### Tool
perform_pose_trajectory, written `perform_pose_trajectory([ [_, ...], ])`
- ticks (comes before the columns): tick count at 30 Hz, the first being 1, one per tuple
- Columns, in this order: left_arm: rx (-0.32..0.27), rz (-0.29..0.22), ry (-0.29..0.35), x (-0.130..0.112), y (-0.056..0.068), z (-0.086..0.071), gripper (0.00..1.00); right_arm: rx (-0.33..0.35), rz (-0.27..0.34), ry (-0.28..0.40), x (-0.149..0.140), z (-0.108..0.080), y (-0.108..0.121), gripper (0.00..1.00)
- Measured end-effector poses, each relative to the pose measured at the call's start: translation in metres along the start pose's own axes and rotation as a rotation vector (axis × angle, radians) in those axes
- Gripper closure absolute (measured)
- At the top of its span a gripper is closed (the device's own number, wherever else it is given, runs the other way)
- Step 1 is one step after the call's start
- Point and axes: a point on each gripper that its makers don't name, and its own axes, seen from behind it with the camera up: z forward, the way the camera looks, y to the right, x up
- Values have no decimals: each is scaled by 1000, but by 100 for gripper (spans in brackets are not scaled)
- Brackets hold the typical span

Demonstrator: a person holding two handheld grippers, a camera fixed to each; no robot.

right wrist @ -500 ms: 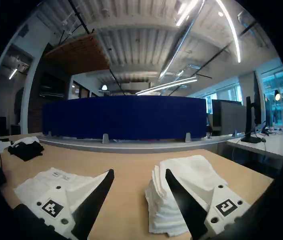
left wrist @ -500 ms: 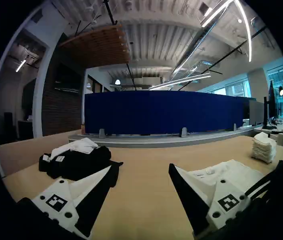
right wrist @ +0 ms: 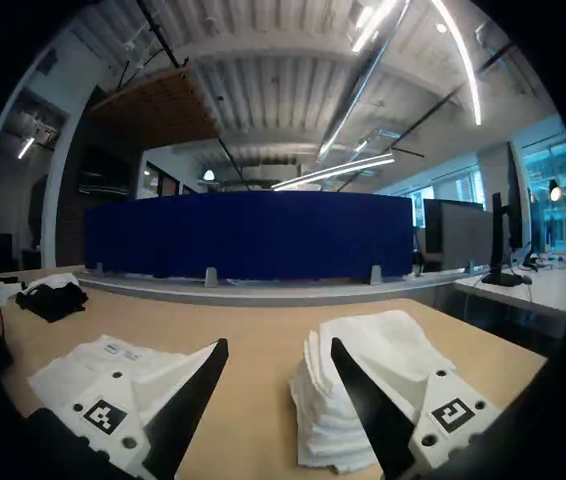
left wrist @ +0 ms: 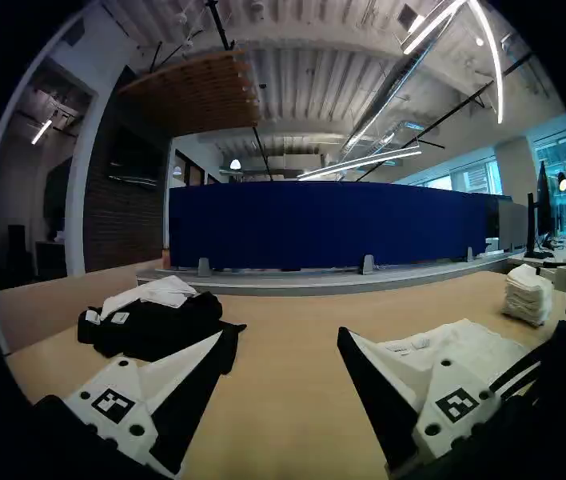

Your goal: Fold towel

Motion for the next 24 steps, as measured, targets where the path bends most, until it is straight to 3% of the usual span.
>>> perform_pose_trajectory([
  [24, -5, -4, -1, 0, 0, 1, 2, -3, -3, -19, -2, -2, -1, 0],
])
